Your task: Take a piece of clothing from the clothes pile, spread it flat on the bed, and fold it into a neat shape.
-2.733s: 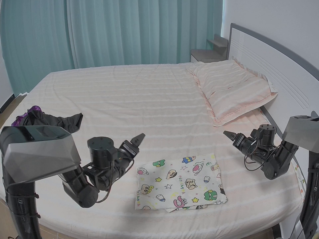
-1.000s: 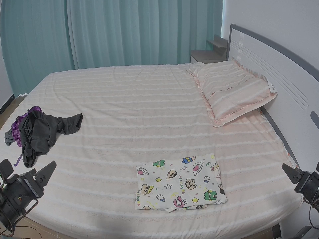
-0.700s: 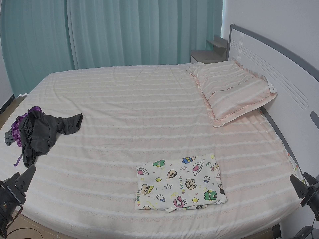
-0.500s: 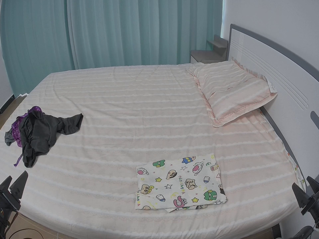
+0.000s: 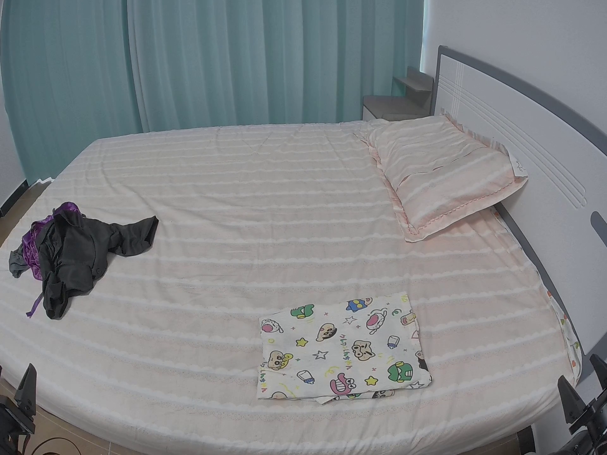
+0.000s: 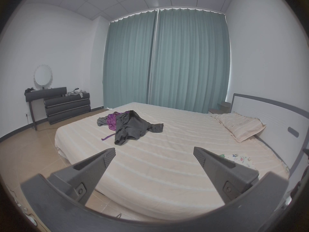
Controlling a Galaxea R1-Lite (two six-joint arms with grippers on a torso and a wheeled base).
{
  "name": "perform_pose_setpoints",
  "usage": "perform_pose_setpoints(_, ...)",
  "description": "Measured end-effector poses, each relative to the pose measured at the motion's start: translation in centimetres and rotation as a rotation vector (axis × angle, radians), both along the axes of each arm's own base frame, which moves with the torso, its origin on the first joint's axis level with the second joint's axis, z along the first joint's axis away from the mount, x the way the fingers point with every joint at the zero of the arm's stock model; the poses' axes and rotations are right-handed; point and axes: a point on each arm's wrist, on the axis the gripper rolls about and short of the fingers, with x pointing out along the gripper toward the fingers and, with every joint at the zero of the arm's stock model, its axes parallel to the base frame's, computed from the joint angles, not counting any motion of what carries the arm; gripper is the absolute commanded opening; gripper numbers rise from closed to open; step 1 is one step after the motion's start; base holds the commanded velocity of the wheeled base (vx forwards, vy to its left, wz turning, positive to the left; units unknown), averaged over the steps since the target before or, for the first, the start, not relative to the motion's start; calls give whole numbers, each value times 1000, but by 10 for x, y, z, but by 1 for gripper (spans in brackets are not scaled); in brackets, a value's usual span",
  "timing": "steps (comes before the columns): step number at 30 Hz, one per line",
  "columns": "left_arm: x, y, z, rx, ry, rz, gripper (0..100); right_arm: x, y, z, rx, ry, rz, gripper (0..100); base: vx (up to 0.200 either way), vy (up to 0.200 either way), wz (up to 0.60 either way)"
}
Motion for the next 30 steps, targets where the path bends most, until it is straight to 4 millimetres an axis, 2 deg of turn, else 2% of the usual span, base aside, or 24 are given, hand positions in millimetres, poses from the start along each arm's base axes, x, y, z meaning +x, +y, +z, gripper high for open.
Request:
perform_pose_setpoints(6,-8,0,-19,45,12,45,100,-7,0,-3,-90,-66,-60,100,0,0,0)
perform_pose_setpoints(14,-8,1,-33,66,31,118,100,-13,0,-4,-187,-138,-103,100,0,0,0)
perform_pose_setpoints(30,-7,1,-38,165,63,185,100,-12,-1,-6,-216,-91,-174,100,0,0,0)
